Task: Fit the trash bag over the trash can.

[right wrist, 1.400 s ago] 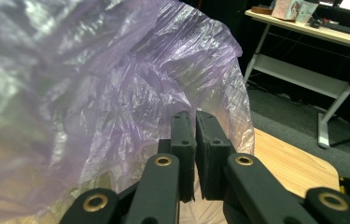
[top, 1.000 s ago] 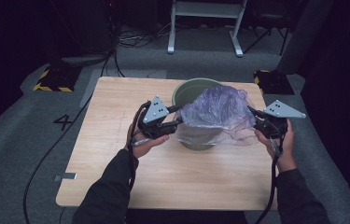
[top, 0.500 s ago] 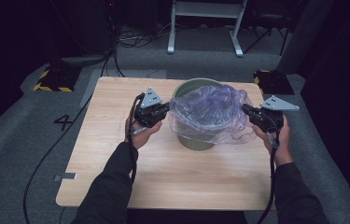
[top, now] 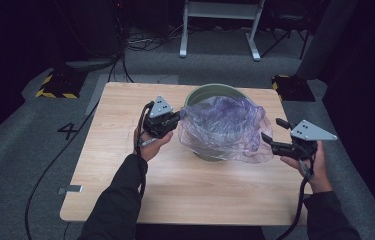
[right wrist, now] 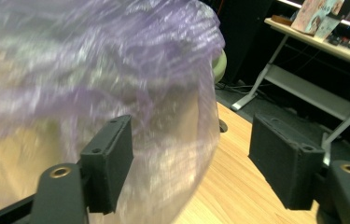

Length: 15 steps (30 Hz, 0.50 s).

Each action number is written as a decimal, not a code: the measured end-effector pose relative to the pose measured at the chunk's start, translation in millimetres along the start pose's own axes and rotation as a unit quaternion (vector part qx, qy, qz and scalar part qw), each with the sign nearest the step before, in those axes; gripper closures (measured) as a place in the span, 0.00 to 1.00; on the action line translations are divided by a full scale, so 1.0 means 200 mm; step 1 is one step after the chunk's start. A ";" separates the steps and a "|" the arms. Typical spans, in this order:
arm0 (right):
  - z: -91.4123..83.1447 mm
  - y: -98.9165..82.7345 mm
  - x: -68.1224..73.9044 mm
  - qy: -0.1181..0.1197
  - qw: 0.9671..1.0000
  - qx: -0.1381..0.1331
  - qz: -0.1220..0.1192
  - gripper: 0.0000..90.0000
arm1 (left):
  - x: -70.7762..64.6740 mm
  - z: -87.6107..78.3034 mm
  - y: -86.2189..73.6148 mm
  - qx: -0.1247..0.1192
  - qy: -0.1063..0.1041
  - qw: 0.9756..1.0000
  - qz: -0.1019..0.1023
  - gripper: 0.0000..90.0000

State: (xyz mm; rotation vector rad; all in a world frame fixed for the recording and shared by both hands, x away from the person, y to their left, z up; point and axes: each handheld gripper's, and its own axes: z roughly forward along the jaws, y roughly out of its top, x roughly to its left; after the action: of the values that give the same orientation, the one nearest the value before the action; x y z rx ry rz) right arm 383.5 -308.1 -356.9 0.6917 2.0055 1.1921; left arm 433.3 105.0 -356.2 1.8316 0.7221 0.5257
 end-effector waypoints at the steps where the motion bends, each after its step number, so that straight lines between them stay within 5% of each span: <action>1: -0.02 -0.01 0.00 0.001 1.000 -0.002 -0.005 0.32 | 0.00 0.00 0.00 0.002 0.001 1.000 0.000 0.99; 9: -0.14 0.00 0.06 0.042 0.998 -0.034 -0.024 0.30 | -0.01 0.02 0.00 0.004 0.001 1.000 -0.002 0.99; 15: -0.19 0.09 0.18 0.088 0.992 -0.064 -0.065 0.27 | -0.01 0.01 -0.01 0.006 0.002 1.000 -0.002 0.99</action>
State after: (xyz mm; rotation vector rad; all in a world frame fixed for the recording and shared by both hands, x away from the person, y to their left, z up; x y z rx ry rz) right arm 333.6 -292.7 -338.8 0.3970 2.0617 1.3285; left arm 434.2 102.5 -358.3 1.8393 0.7326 0.5231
